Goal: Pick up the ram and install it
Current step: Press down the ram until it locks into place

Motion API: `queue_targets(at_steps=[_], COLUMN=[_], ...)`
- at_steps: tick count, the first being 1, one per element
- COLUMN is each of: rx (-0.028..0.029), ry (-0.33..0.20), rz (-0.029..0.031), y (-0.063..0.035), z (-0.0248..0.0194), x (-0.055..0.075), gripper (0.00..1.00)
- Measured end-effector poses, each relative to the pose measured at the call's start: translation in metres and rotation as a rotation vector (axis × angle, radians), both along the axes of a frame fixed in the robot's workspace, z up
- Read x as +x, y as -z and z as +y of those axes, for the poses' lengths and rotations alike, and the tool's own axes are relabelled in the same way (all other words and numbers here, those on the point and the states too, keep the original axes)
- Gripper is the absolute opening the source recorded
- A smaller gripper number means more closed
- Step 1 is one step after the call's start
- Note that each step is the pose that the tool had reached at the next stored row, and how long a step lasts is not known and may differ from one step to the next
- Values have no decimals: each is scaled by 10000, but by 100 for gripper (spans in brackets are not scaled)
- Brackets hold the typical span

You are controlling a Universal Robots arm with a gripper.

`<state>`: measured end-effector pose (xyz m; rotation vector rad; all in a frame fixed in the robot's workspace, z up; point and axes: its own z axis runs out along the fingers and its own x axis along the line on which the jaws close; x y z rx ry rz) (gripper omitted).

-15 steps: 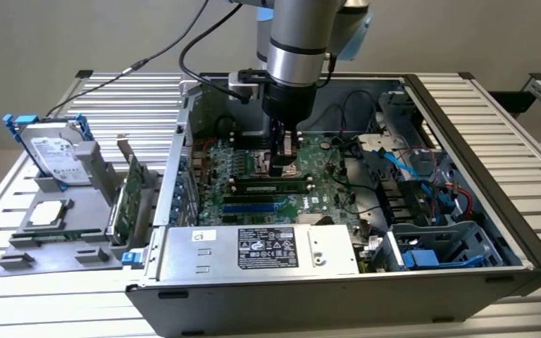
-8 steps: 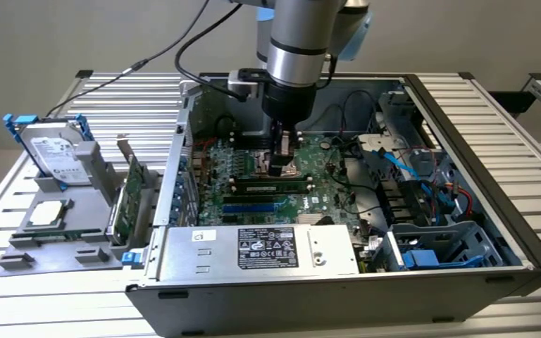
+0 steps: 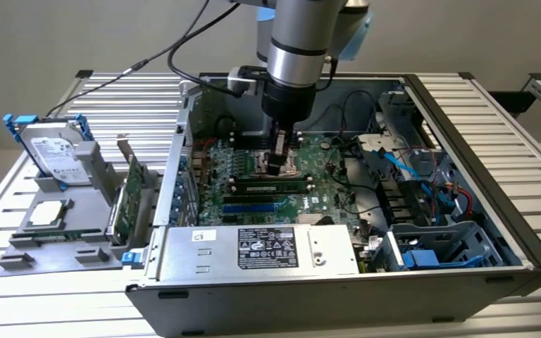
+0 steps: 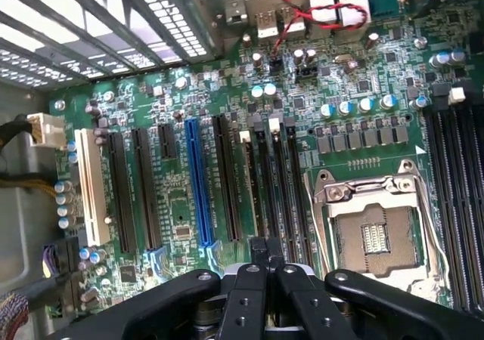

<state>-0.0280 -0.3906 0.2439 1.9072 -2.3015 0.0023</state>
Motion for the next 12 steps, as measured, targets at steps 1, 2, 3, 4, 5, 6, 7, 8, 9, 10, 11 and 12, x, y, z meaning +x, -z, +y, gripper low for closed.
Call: queue_targets(at_steps=[1,2,3,4,5,6,7,8,9,10,11,12], rx=[1,1,0,0,0,0,1,0,1,0,0,0], ry=[153,310,468,625,781,952,1113,1278,1442,1610,1780,1950], rz=[0,0,0,0,-1,0,0,0,0,0,0,0], y=[0,0,0,0,0,0,0,0,1,1,1,1], z=[0,0,0,0,0,0,0,0,0,0,0,0], x=[0,0,0,0,0,0,0,0,0,0,0,0], gripper=[11,11,11,11,11,11,11,11,11,11,11,11])
